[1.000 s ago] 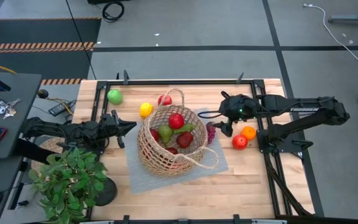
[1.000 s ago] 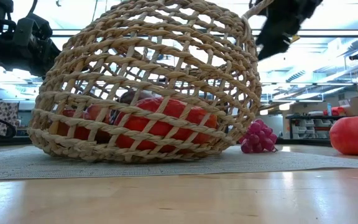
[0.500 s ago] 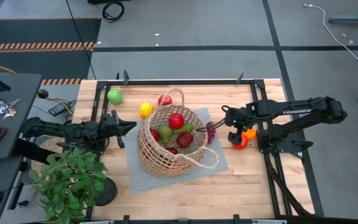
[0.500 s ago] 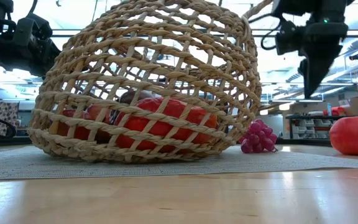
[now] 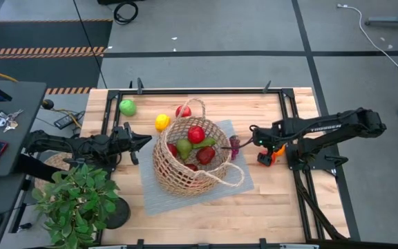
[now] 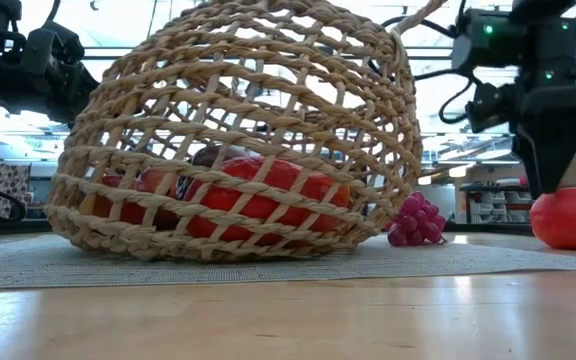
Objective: Build produce basket
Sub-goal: Put the red apple into the basket
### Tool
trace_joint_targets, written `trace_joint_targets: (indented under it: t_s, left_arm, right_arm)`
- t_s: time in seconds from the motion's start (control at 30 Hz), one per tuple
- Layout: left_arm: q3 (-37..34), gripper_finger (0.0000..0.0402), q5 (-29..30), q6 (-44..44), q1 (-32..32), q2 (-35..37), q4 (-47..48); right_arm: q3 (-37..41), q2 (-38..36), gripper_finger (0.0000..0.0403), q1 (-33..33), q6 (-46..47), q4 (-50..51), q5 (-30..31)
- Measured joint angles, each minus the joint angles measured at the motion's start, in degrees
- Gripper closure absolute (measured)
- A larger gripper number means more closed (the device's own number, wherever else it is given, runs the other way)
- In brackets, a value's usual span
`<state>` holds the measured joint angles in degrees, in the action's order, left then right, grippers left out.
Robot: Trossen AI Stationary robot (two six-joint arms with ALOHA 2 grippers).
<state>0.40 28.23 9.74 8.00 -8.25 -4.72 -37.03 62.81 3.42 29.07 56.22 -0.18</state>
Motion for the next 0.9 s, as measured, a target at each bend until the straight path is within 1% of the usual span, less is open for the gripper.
trace_joint_targets:
  t_s: [0.17,0.53,0.63,0.8,0.9]
  left_arm:
    - [0.0,0.0369,0.0,0.0,0.0,0.0,0.0]
    - [0.0,0.0362,0.0,0.0,0.0,0.0,0.0]
    - [0.0,0.0365,0.0,0.0,0.0,0.0,0.0]
    - [0.0,0.0369,0.0,0.0,0.0,0.0,0.0]
    - [0.0,0.0366,0.0,0.0,0.0,0.0,0.0]
  right_arm:
    - [3.1,0.0,0.0006,0.0,0.9,-1.8,-2.2]
    - [8.3,0.0,0.0011,0.0,0.8,-8.7,-3.0]
    - [8.1,0.0,0.0026,0.0,1.0,-8.7,-3.4]
    - [7.4,0.0,0.0067,0.0,1.0,-8.4,-3.7]
    - [6.5,0.0,0.0078,0.0,0.9,-8.5,-4.4]
